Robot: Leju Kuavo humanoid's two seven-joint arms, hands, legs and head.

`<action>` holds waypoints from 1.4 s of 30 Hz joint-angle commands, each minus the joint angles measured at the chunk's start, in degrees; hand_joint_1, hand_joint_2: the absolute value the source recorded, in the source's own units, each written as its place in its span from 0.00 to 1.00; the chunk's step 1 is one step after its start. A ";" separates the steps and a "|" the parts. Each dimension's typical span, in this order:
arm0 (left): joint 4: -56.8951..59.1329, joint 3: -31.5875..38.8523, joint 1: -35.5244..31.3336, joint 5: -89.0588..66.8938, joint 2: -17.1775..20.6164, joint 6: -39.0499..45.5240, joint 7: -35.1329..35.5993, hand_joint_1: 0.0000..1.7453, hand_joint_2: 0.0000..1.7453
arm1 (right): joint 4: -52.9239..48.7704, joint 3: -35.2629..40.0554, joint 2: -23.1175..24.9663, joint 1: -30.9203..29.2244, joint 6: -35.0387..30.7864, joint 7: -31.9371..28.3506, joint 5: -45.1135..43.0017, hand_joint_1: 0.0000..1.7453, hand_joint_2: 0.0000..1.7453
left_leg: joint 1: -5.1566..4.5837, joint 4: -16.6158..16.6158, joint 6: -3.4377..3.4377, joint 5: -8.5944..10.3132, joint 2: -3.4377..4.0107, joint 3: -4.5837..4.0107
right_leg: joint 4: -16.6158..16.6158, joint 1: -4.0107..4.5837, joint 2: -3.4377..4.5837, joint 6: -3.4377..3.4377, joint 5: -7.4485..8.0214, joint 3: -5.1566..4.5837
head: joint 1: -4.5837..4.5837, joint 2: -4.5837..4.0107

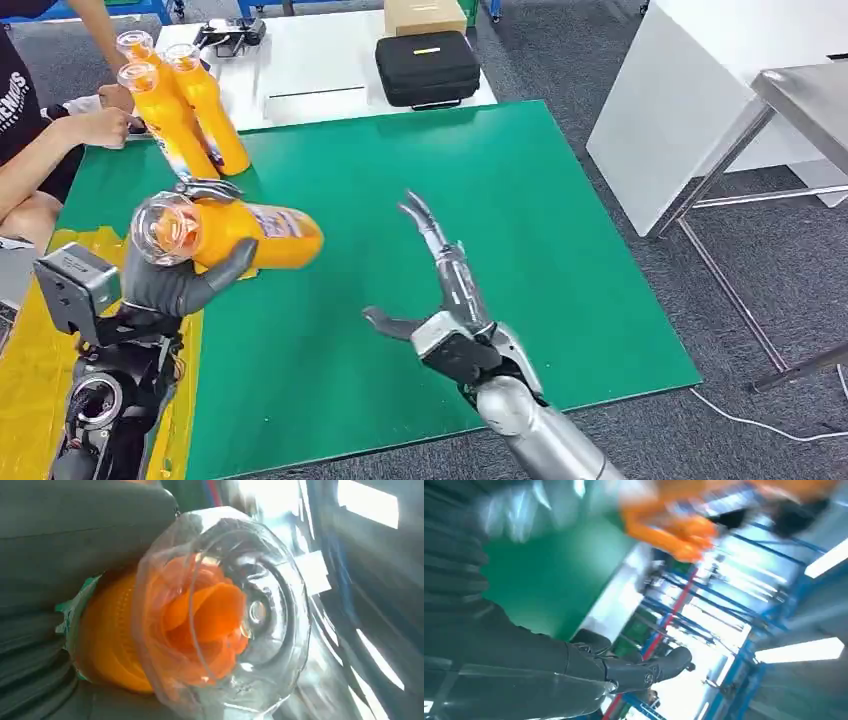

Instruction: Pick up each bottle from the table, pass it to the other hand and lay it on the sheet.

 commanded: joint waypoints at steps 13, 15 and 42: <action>6.83 11.33 0.86 -30.93 3.10 13.80 2.63 1.00 1.00 | -25.19 -15.19 -10.04 12.27 11.46 -3.16 -21.47 0.00 0.00 | -0.03 -0.04 -0.05 -0.06 -0.04 0.12 | -0.06 -0.04 0.08 -0.07 -0.07 0.15 | -0.07 0.00; 6.71 11.19 0.80 -31.03 3.00 13.83 2.60 1.00 1.00 | -24.86 -14.97 -9.67 12.05 11.52 -3.24 -21.29 0.00 0.00 | -0.02 -0.03 -0.05 -0.06 -0.02 0.11 | -0.05 -0.03 0.11 -0.07 -0.06 0.13 | -0.07 0.00; 54.94 -3.20 -18.82 -78.51 8.47 9.71 14.66 1.00 1.00 | -23.51 -21.99 -5.25 17.81 22.38 2.83 -27.78 0.00 1.00 | 0.01 -0.04 -0.07 -0.08 -0.01 0.26 | -0.07 -0.01 0.20 -0.10 -0.10 0.27 | -0.04 0.00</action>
